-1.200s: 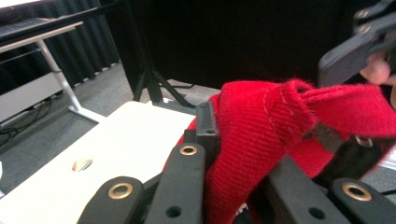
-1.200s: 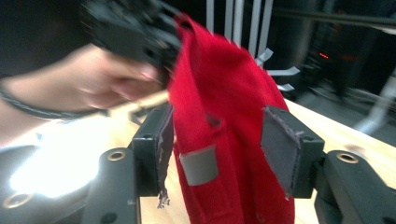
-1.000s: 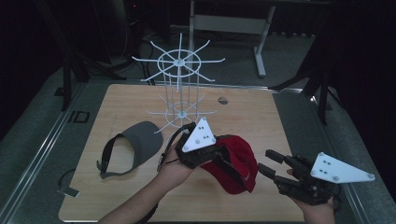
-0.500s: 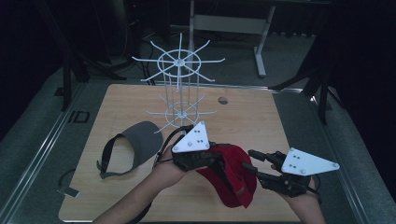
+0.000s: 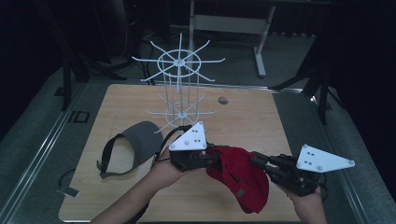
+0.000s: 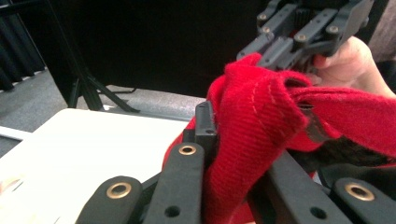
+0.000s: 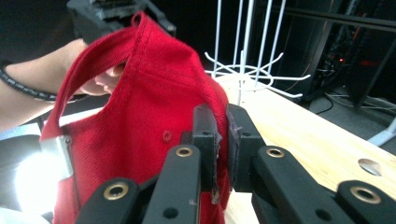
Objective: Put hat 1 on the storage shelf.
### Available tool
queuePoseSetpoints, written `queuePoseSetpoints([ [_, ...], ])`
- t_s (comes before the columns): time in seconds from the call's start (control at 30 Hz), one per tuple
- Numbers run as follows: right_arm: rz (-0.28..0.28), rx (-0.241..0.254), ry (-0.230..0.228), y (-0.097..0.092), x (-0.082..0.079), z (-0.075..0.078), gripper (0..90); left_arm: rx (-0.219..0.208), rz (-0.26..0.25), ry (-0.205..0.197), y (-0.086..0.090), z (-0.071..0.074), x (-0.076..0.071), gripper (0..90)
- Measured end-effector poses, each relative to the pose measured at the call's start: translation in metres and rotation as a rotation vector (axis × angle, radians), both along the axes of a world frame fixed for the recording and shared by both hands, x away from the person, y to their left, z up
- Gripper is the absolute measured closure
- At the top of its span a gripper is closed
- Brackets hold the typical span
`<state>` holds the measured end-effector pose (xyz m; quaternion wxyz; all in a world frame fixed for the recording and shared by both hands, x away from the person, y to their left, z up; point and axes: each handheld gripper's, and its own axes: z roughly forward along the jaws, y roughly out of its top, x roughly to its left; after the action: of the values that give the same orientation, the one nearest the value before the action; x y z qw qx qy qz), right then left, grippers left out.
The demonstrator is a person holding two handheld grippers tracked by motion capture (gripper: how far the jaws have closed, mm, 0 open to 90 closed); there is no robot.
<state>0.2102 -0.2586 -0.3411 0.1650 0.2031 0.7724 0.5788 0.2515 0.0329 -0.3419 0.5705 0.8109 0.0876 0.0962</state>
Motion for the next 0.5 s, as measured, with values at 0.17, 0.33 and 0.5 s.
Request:
queuePoseSetpoints([
  [0.17,-0.032,0.033,-0.002,-0.007,0.000,0.005,83.7,0.035,0.020,-0.041,-0.001,-0.005,-0.003,61.3],
  [0.33,-0.046,0.027,-0.004,-0.007,0.001,0.008,83.7,0.032,0.036,-0.055,0.003,-0.009,-0.005,58.0],
  [0.5,-0.069,0.035,0.008,-0.009,0.003,0.008,83.8,0.018,0.061,-0.055,0.009,-0.012,-0.008,52.8],
])
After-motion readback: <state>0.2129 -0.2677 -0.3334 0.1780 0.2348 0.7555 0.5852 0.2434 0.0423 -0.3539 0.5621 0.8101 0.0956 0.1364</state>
